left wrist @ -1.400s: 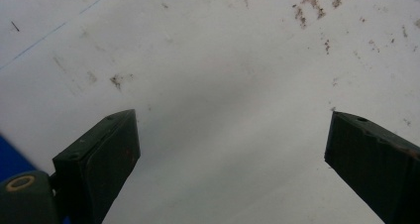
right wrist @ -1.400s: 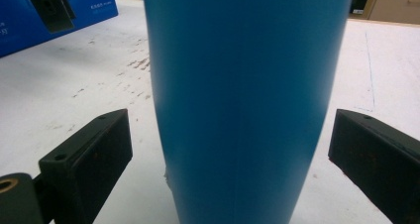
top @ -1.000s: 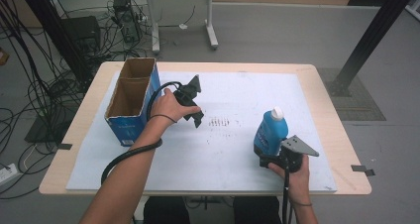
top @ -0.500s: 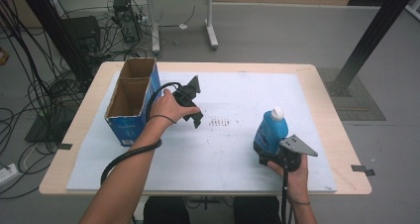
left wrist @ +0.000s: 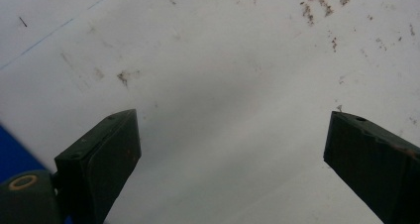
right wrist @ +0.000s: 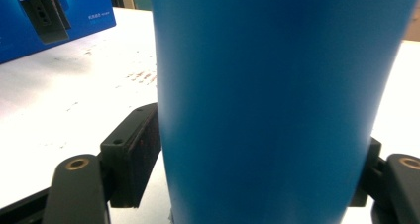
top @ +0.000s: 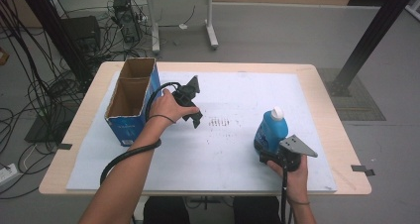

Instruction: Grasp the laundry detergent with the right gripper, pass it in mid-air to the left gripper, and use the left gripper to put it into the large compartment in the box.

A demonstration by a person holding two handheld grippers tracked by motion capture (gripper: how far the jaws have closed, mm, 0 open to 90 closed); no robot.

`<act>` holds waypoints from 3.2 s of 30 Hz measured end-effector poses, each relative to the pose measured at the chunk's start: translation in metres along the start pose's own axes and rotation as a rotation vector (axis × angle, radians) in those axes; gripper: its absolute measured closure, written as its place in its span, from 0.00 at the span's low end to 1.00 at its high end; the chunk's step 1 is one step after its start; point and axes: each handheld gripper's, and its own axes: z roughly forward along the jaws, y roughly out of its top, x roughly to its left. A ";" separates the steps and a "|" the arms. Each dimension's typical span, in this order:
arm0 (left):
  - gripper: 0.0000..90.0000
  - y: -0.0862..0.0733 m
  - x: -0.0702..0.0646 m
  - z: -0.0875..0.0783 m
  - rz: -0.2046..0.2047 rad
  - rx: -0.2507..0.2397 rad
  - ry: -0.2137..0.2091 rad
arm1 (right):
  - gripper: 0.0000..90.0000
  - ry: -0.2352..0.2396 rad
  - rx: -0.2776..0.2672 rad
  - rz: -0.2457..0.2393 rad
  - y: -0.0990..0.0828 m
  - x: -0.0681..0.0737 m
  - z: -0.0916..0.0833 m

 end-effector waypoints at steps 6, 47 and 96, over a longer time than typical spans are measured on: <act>0.09 0.000 -0.001 0.000 0.000 0.001 -0.002 | 0.36 0.002 -0.002 -0.001 -0.001 0.000 0.000; 0.09 -0.001 -0.002 -0.002 -0.002 -0.004 0.007 | 0.46 -0.028 -0.030 -0.031 -0.007 0.005 -0.001; 0.09 0.004 -0.003 -0.002 -0.007 -0.004 0.005 | 0.46 -0.031 -0.047 -0.025 -0.012 0.005 -0.001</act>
